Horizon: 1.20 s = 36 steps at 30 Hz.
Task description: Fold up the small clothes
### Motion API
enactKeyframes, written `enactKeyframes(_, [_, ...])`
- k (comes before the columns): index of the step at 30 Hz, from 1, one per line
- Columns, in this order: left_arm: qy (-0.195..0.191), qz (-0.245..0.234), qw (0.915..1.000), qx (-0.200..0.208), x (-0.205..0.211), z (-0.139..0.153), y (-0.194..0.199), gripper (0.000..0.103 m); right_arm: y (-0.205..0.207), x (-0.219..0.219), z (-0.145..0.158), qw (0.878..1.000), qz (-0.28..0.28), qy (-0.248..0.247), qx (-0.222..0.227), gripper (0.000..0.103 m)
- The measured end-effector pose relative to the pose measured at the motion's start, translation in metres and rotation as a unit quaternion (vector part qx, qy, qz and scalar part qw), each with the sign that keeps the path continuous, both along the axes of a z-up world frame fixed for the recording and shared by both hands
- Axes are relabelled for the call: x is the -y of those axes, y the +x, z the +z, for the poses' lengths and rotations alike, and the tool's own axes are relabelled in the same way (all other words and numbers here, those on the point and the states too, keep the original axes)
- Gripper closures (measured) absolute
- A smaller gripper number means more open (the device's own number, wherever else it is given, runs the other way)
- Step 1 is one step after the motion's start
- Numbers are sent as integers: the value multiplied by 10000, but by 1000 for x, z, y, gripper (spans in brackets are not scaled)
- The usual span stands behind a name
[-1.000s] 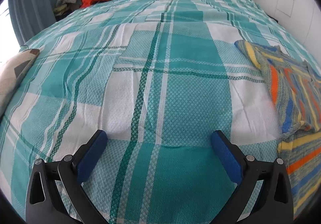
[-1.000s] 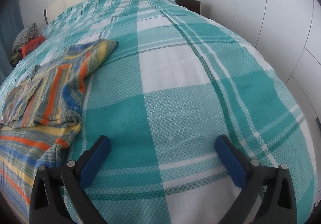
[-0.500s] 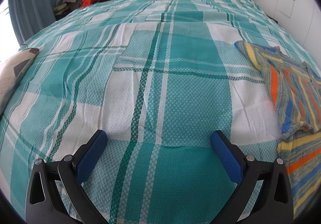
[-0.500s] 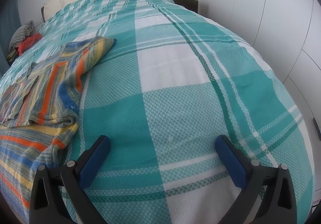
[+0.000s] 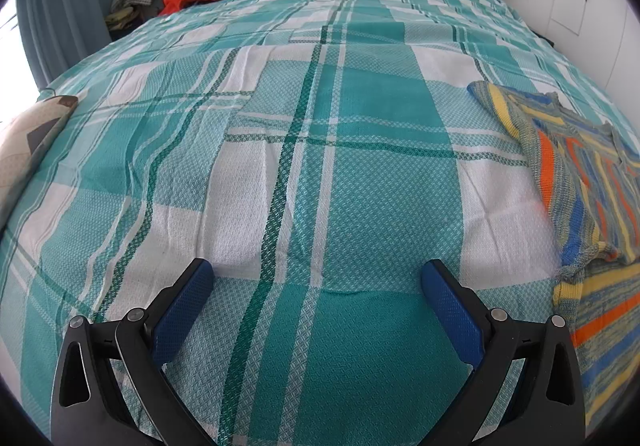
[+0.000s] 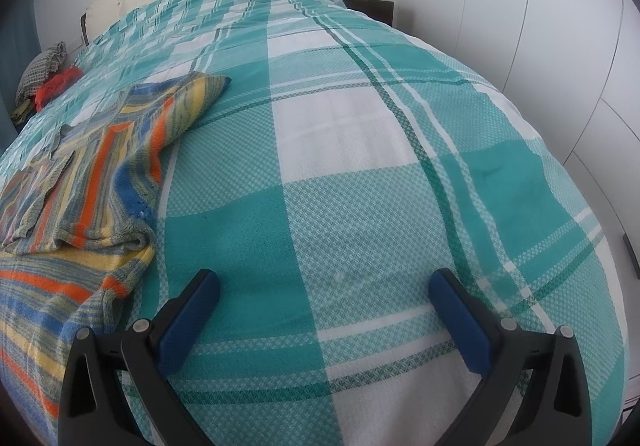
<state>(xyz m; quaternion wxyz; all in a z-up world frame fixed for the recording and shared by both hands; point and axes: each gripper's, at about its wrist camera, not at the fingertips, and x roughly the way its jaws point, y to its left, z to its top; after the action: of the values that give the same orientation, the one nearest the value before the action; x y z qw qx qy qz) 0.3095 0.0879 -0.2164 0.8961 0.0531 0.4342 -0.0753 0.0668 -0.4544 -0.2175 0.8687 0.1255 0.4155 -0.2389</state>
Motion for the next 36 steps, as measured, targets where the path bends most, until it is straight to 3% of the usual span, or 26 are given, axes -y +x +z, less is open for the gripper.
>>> enactKeyframes(36, [-2,-4,10000,2,0,0,0,0,-5,3,1,9999,7,73,139,0])
